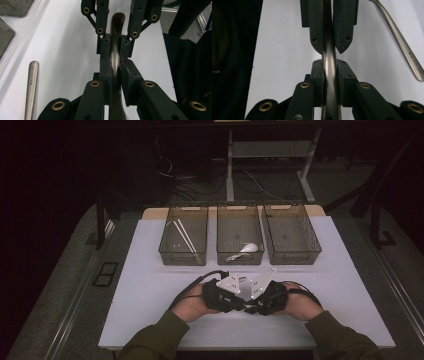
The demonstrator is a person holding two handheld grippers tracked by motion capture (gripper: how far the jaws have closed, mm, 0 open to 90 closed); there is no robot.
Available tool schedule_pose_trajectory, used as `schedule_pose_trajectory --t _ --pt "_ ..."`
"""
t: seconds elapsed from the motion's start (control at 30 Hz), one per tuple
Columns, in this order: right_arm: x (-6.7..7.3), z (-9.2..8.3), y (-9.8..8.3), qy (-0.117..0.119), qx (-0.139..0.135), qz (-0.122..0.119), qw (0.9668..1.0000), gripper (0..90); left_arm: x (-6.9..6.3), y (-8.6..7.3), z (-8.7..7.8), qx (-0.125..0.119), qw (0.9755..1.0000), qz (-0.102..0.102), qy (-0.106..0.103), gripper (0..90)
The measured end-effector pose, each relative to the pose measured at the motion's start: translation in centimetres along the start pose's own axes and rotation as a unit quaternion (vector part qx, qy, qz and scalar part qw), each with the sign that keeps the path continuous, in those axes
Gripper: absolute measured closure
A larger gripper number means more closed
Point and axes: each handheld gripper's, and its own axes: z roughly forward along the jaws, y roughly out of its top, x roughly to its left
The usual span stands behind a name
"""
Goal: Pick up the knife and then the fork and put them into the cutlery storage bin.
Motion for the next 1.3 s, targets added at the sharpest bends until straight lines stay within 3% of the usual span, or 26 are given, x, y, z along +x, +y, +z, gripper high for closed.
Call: schedule_pose_trajectory --t 0.37,0.57,0.73,0.9,1.07,1.17,1.3 --pt "-0.3 -0.3 -0.3 0.018 -0.020 0.017 0.9995 78.0 0.2 0.1 -0.3 -0.009 0.9999 0.002 -0.010 78.2" --pt "-0.4 -0.4 -0.4 0.014 -0.031 0.018 0.9993 78.0 0.4 0.0 -0.5 -0.013 0.9999 0.003 -0.007 76.0" --pt "-0.5 -0.8 -0.6 0.015 -0.037 0.036 0.9986 78.1 0.5 -0.2 -1.4 -0.032 0.9994 -0.015 -0.001 67.0" --pt "-0.9 -1.6 -1.1 0.000 -0.043 0.038 0.9984 78.1 0.7 -0.8 -3.4 -0.061 0.9973 -0.035 0.022 62.1" --pt "-1.4 -3.0 -2.0 -0.010 -0.062 0.059 0.9963 78.1 0.8 -2.7 -6.2 -0.092 0.9919 -0.067 0.058 56.4" --pt "-1.9 -4.2 -2.8 -0.025 -0.074 0.073 0.9943 78.1 0.7 -4.3 -7.8 -0.114 0.9854 -0.095 0.084 49.7" --pt "-2.6 -5.8 -3.7 -0.049 -0.086 0.101 0.9900 78.1 0.5 -6.5 -9.5 -0.130 0.9749 -0.129 0.126 44.8"
